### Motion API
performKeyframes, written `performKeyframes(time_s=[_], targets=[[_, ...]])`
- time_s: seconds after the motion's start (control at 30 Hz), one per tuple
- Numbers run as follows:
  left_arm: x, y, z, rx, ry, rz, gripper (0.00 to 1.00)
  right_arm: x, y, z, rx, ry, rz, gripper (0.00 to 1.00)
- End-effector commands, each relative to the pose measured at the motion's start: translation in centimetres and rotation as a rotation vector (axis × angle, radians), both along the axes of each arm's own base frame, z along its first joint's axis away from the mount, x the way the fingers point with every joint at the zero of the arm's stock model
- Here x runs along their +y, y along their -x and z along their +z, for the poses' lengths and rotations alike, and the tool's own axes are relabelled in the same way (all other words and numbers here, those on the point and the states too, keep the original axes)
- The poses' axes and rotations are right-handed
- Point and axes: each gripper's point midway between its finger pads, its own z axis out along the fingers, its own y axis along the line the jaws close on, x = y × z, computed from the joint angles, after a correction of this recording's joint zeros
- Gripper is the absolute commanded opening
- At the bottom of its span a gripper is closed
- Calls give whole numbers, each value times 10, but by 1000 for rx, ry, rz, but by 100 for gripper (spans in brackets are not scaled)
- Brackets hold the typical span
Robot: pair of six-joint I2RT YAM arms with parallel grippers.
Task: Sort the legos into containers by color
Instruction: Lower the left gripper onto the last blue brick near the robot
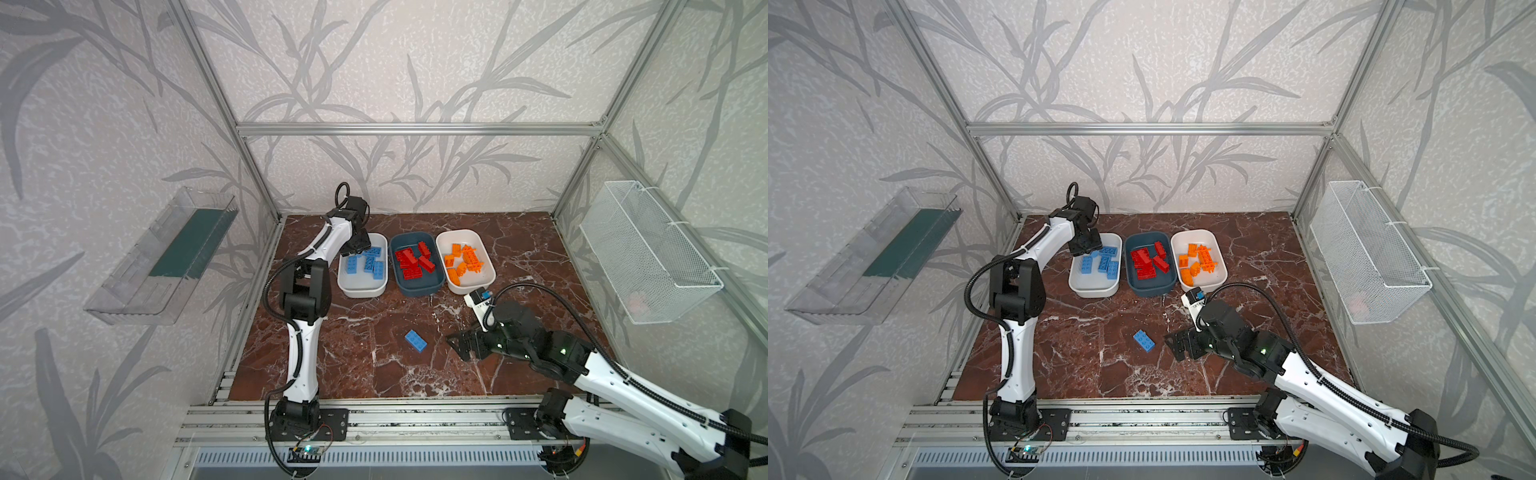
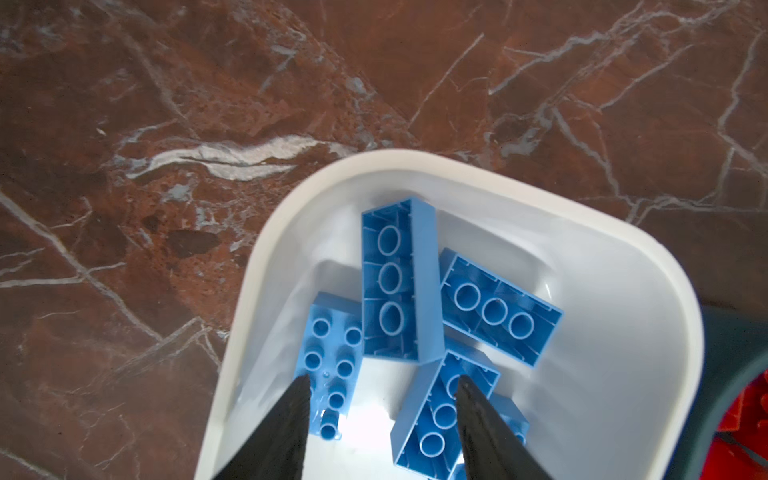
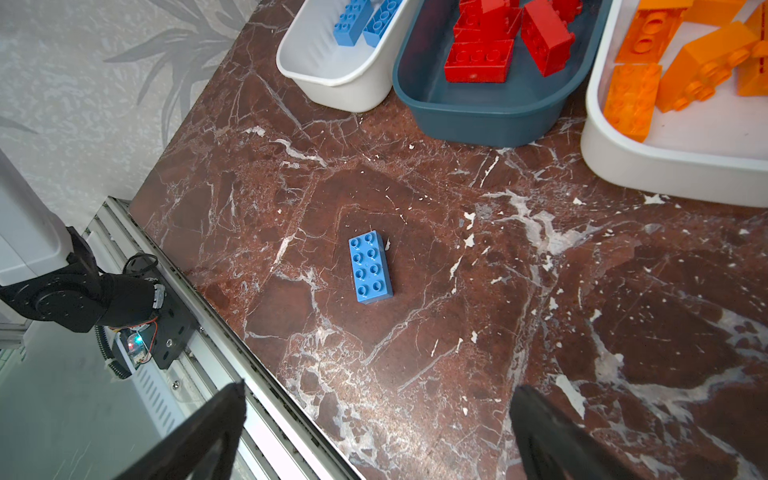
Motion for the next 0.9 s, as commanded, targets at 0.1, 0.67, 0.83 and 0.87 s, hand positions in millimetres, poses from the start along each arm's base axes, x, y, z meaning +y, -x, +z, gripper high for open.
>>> performKeyframes(time_s=[0.1, 0.67, 0.83, 0.87], targets=[[-26, 41, 46, -64, 59, -43, 57, 5, 0, 15, -26, -59, 14, 99], [-145, 252, 35, -95, 213, -259, 66, -47, 18, -13, -10, 18, -110, 99], [-165, 295, 26, -105, 221, -272, 74, -59, 25, -9, -18, -3, -138, 99], [-169, 300, 24, -102, 224, -272, 74, -60, 26, -8, -19, -7, -140, 99]])
